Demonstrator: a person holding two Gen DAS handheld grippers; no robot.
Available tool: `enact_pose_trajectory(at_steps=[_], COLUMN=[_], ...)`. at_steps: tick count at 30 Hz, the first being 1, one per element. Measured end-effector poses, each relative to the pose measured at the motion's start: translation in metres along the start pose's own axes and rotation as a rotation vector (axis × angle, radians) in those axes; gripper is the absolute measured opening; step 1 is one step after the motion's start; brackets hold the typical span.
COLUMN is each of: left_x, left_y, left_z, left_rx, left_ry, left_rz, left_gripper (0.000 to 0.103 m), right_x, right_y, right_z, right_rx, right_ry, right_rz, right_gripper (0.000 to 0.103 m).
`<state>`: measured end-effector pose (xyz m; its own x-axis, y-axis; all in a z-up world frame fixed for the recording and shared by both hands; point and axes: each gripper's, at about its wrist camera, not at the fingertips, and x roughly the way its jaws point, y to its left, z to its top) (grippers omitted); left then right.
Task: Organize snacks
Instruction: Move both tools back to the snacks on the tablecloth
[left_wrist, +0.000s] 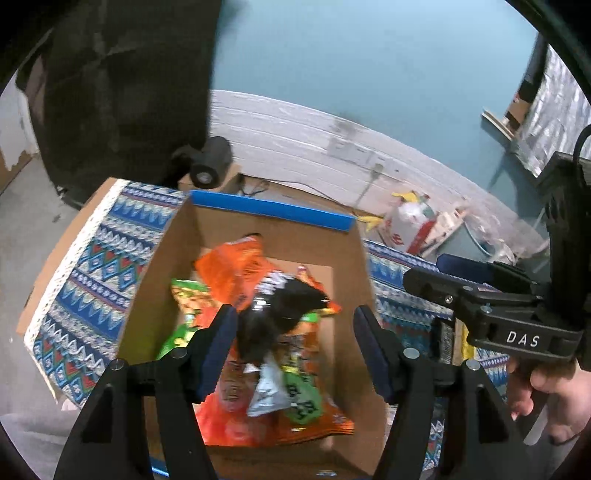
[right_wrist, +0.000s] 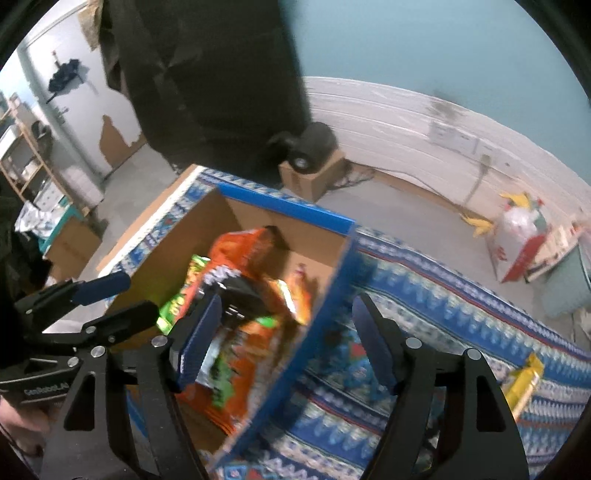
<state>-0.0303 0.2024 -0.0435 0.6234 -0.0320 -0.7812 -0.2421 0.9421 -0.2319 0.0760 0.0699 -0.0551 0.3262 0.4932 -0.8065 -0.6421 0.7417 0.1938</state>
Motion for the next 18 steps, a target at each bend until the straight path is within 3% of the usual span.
enact_pose_trajectory(at_steps=[18], left_x=[0.031], left_y=[-0.103], left_z=[-0.014], left_rx=[0.179], left_ry=[0.094], left_rz=[-0.070], left_gripper=[0.067], right_x=[-0.054], right_y=[-0.118], right_z=[-0.059], right_rx=[0.173], right_ry=[0.013], right_rz=[-0.119], right_gripper=[0.074])
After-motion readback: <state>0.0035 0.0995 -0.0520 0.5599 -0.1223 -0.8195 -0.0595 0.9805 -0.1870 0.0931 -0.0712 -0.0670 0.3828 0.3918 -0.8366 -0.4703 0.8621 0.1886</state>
